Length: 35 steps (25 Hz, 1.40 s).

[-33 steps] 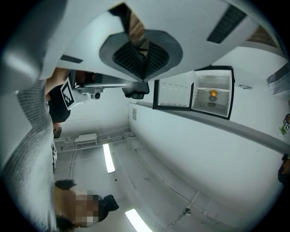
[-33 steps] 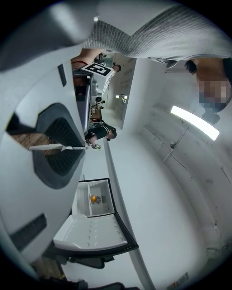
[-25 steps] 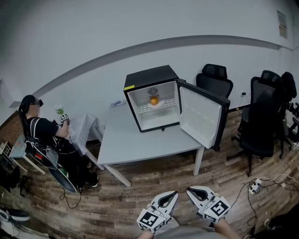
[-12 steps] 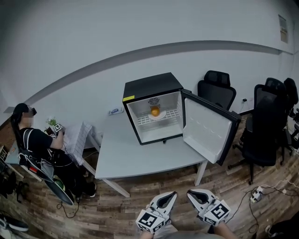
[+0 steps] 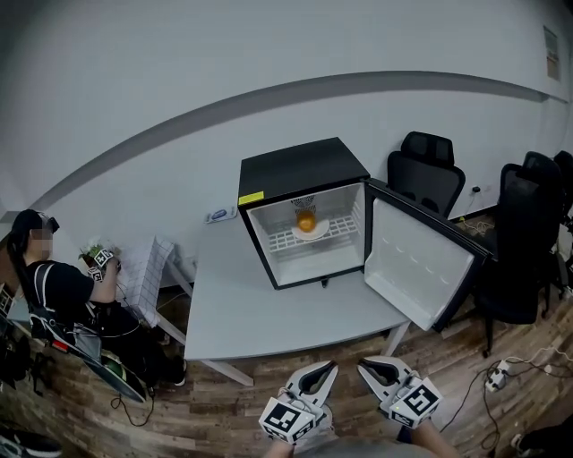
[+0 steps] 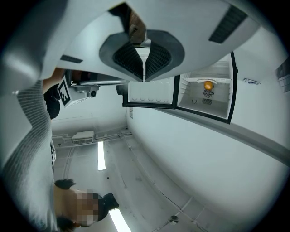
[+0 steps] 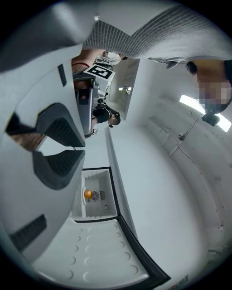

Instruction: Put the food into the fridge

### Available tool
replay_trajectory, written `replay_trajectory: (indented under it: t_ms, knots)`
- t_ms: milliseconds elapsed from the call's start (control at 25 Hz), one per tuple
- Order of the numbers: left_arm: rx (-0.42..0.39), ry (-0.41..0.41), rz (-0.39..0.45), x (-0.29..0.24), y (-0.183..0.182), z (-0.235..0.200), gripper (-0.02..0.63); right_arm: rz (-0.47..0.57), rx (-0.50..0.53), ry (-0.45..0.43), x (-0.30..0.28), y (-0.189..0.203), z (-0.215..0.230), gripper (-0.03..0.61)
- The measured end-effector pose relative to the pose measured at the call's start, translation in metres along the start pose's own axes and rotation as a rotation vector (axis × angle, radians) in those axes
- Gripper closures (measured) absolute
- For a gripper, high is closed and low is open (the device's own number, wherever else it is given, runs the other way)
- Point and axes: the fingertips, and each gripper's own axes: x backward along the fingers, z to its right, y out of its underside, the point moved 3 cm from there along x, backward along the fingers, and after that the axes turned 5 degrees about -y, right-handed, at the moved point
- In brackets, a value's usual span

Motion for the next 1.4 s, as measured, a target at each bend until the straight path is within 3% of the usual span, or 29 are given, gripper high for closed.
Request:
replay_trajectory:
  t_ms: [720,1400]
  knots:
    - [-0.001,0.022,0.017,-0.053,-0.025,-0.16,0.601,-0.003,0.007,0.022,-0.15,-0.011,0.078,0.565]
    - [0.022,0.054,0.009,-0.084,-0.02,-0.24,0.601,-0.026,0.001,0.064,-0.221,-0.003,0.125,0.563]
